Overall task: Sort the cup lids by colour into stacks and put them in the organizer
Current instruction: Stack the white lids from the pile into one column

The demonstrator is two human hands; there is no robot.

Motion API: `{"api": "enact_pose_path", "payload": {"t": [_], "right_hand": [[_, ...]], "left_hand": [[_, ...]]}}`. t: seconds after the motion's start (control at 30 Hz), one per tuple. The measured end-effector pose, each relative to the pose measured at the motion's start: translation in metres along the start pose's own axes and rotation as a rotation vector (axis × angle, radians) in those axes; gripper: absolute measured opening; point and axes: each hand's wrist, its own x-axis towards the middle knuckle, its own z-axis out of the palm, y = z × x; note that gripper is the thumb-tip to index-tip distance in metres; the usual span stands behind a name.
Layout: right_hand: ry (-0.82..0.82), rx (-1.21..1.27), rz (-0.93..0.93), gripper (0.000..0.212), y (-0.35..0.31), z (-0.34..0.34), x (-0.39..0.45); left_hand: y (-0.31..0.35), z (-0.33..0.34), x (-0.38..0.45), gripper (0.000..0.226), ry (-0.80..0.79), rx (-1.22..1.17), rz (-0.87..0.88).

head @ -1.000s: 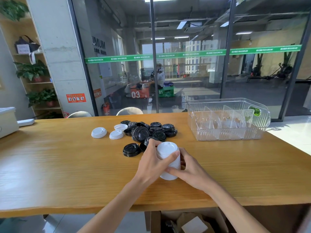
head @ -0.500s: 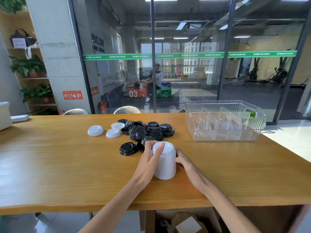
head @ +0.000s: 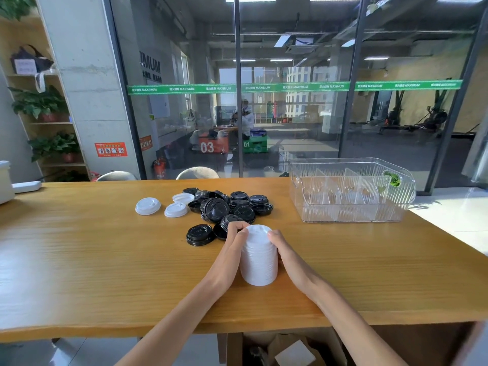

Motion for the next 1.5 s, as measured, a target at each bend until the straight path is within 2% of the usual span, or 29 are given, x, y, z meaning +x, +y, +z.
{"api": "enact_pose_path", "payload": {"t": [0.13, 0.2, 0.27, 0.37, 0.4, 0.5, 0.7, 0.83, 0.97, 1.03, 1.13, 1.23, 1.3, 1.4, 1.5], "right_hand": [[0.003, 0.029, -0.007, 0.083, 0.001, 0.002, -0.001], [0.020, 0.043, 0.000, 0.082, 0.005, 0.003, -0.002], [0.031, 0.056, 0.007, 0.072, 0.007, 0.004, -0.005], [0.051, 0.058, 0.026, 0.046, 0.002, 0.005, -0.009], [0.076, 0.043, 0.028, 0.045, 0.001, 0.004, -0.009], [0.161, 0.038, 0.025, 0.061, -0.001, 0.001, -0.012], [0.185, 0.056, -0.017, 0.062, -0.004, 0.002, -0.017], [0.149, 0.052, -0.047, 0.058, -0.005, 0.001, -0.018], [0.087, 0.036, -0.104, 0.061, -0.002, 0.004, -0.017], [0.064, 0.006, -0.125, 0.066, 0.001, 0.005, -0.015], [0.054, -0.054, -0.153, 0.070, 0.004, 0.006, -0.013], [0.068, -0.082, -0.188, 0.071, 0.006, 0.006, -0.011], [0.075, -0.092, -0.199, 0.070, 0.007, 0.005, -0.009], [0.073, -0.099, -0.207, 0.071, 0.008, 0.005, -0.007], [0.070, -0.100, -0.210, 0.074, 0.007, 0.005, -0.007]], "left_hand": [[-0.001, 0.001, 0.000, 0.025, -0.005, 0.015, -0.010], [-0.001, 0.001, 0.000, 0.026, -0.002, 0.007, -0.009], [0.000, 0.001, -0.001, 0.027, 0.001, -0.006, -0.006], [0.000, 0.002, -0.003, 0.029, 0.025, -0.027, 0.012], [0.000, 0.003, -0.004, 0.031, 0.037, -0.029, 0.023], [-0.001, 0.002, -0.006, 0.036, 0.088, -0.025, 0.053], [0.003, -0.006, -0.003, 0.046, 0.249, -0.086, 0.072], [-0.005, -0.050, 0.010, 0.049, 0.314, 0.084, 0.082], [-0.017, -0.116, 0.034, 0.049, 0.455, 0.280, 0.066], [-0.025, -0.143, 0.048, 0.057, 0.491, 0.379, 0.019], [-0.041, -0.173, 0.065, 0.070, 0.491, 0.573, -0.072], [-0.057, -0.192, 0.083, 0.059, 0.493, 0.742, -0.112], [-0.065, -0.201, 0.097, 0.059, 0.493, 0.848, -0.153], [-0.070, -0.207, 0.117, 0.074, 0.480, 0.953, -0.209], [-0.071, -0.207, 0.134, 0.095, 0.422, 0.929, -0.247]]}}
